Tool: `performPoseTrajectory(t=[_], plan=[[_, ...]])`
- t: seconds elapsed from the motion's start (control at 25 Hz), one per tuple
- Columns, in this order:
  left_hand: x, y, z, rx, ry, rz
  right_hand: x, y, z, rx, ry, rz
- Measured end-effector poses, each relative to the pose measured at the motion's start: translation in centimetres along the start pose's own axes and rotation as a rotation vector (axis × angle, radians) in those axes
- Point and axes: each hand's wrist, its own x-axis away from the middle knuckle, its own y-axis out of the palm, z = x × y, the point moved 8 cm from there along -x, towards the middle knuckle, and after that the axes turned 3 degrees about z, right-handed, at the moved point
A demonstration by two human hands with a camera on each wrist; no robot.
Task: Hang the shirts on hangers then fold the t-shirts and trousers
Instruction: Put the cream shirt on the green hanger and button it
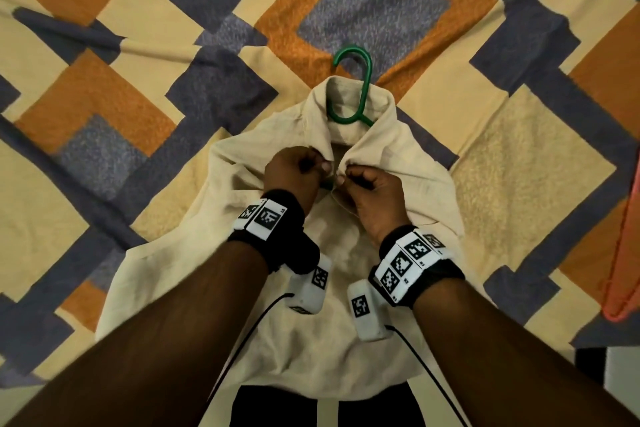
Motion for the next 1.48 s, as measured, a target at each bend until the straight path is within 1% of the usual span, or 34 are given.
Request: performPoseTrajectory(t=[0.08,0.16,0.28,0.36,0.44,0.52,0.64,0.8,0.88,1.0,1.04,1.12,1.2,1.24,1.32,1.36,1.4,1.48], plan=[[0.5,0.1,-0.1,0.024,-0.029,-0.040,0.1,0.2,0.1,-0.030,0.010,0.002],[0.7,0.1,-0.1,0.019,-0.040,-0.050,0.2,0.3,0.5,-0.030,0.017,0.021],[0.4,0.0,0.4,-0.173,0.009,-0.021,0.4,-0.4,0.0,0.065,-0.074,0.104],[0.4,0.4,0.9,-0.233,0.040,-0.037,0.2,-0.4,-0.8,0.159,-0.139,0.096],[0.5,0.8,0.9,-0.163,0.026,-0.061,0.0,-0.3,-1.4,0.245,-0.165,0.075],[0.4,0.6,0.4,-0.096,-0.017,-0.072,-0.3,0.0,-1.4,0.282,-0.166,0.061],[0.0,0.9,-0.2,-0.083,-0.026,-0.121,-0.6,0.4,-0.3,0.242,-0.130,0.017],[0.0,1.3,-0.9,0.013,-0.047,-0.059,-0.9,0.7,0.5,0.272,-0.113,-0.031],[0.2,1.6,-1.2,0.084,-0.067,-0.057,-0.9,0.8,0.6,0.298,-0.128,-0.053],[0.2,1.7,-1.5,0.058,-0.077,-0.035,-0.9,0.8,0.8,0.281,-0.145,-0.094],[0.1,1.7,-1.3,0.044,-0.071,-0.021,-1.0,0.7,0.9,0.257,-0.134,-0.104],[0.1,1.6,-0.8,0.039,-0.061,-0.014,-1.1,0.6,0.8,0.170,-0.065,-0.091],[0.0,1.4,-0.3,-0.033,-0.040,-0.038,-1.4,0.5,0.7,0.094,-0.024,-0.046],[-0.1,1.3,-0.3,-0.059,-0.032,-0.068,-1.4,0.6,0.6,0.081,-0.011,-0.049],[-0.1,1.2,0.0,-0.051,-0.008,-0.145,-1.5,1.0,0.8,0.135,-0.007,-0.104],[-0.1,1.1,0.1,-0.076,0.006,-0.162,-1.3,1.1,0.8,0.190,-0.022,-0.139],[-0.1,1.1,0.3,-0.167,0.021,-0.160,-1.3,1.3,0.7,0.237,-0.051,-0.172],[0.1,0.7,0.8,-0.422,0.059,-0.103,-1.3,1.7,0.2,0.292,-0.114,-0.214]])
